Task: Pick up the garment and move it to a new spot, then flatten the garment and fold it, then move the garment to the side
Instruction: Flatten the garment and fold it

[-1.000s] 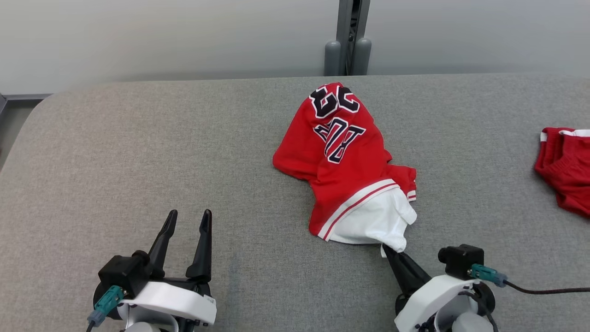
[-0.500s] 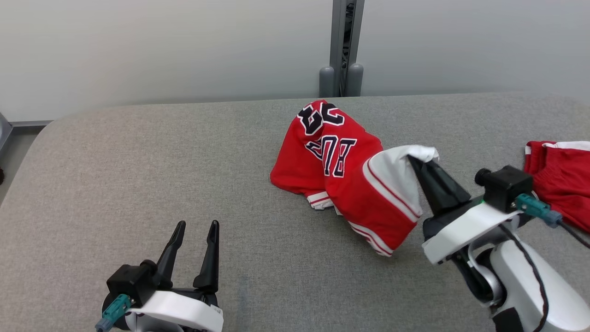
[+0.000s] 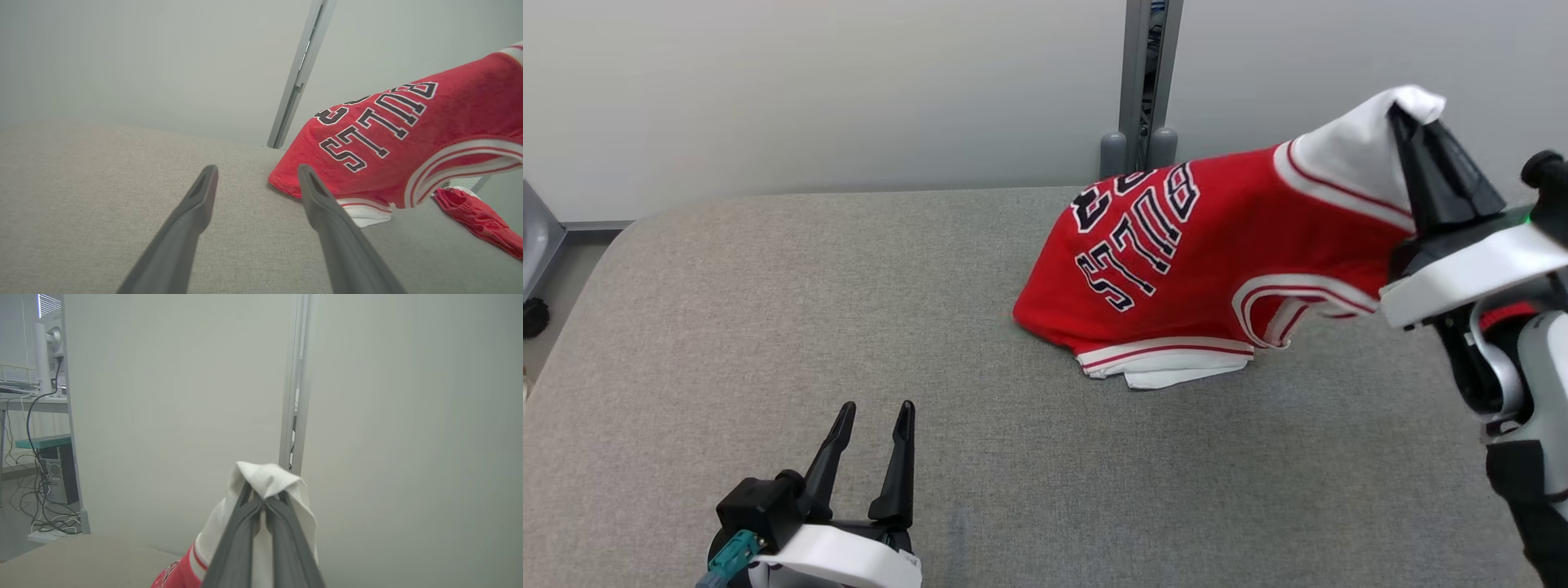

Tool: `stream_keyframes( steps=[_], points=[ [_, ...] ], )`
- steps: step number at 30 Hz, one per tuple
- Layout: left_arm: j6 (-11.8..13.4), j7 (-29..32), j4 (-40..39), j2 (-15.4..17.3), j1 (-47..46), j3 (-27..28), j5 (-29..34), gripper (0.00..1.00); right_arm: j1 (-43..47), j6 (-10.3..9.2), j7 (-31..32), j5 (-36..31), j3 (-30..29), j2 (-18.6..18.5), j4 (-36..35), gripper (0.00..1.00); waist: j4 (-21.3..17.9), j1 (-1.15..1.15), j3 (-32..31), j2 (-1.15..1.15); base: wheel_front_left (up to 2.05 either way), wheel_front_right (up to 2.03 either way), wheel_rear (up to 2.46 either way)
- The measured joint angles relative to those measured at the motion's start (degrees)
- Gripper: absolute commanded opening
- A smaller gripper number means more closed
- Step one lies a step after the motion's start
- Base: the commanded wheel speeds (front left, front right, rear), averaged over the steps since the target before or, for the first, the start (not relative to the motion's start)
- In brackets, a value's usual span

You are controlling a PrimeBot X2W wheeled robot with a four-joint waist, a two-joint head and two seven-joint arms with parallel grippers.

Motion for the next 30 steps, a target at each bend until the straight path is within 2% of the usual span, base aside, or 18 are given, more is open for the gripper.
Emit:
stream_keyframes(
  steps=[5,10,17,22,25,30],
  points=[
    [0.0,0.0,0.01,-0.02,0.16,-0.24,0.0,1.0,-3.37,0.0,0.11,-3.38,-1.86,-0.31,-0.24,0.0,0.61,0.0,-0.22,0.0,0.0,0.0,0.0],
    [0.0,0.0,0.02,-0.02,0.65,-0.25,-0.01,1.0,-6.72,0.0,1.03,-2.79,2.24,0.49,-1.49,0.0,0.87,0.0,-0.64,0.0,0.0,0.0,0.0],
    [0.2,0.0,0.01,0.0,1.01,-0.78,-0.11,1.0,-13.02,0.0,1.22,4.92,10.15,4.63,-4.38,0.0,0.94,0.0,-0.89,0.0,0.0,0.0,0.0],
    [0.24,0.0,0.09,-0.02,1.0,-1.52,-0.45,1.0,-17.45,0.0,-1.05,12.52,12.76,7.31,-6.84,0.0,1.48,0.0,-0.59,0.0,0.0,0.0,0.0],
    [0.25,0.0,0.22,-0.01,0.99,-1.62,-0.51,1.0,-18.66,0.0,-2.34,14.3,11.47,6.89,-6.38,0.0,1.81,0.0,-0.4,0.0,0.0,0.0,0.0],
    [0.33,0.0,0.26,-0.02,0.94,-1.56,-0.52,1.0,-17.49,0.0,-1.03,15.28,9.76,3.92,1.25,0.0,2.08,0.0,0.29,0.0,0.0,0.0,0.0]
  ],
)
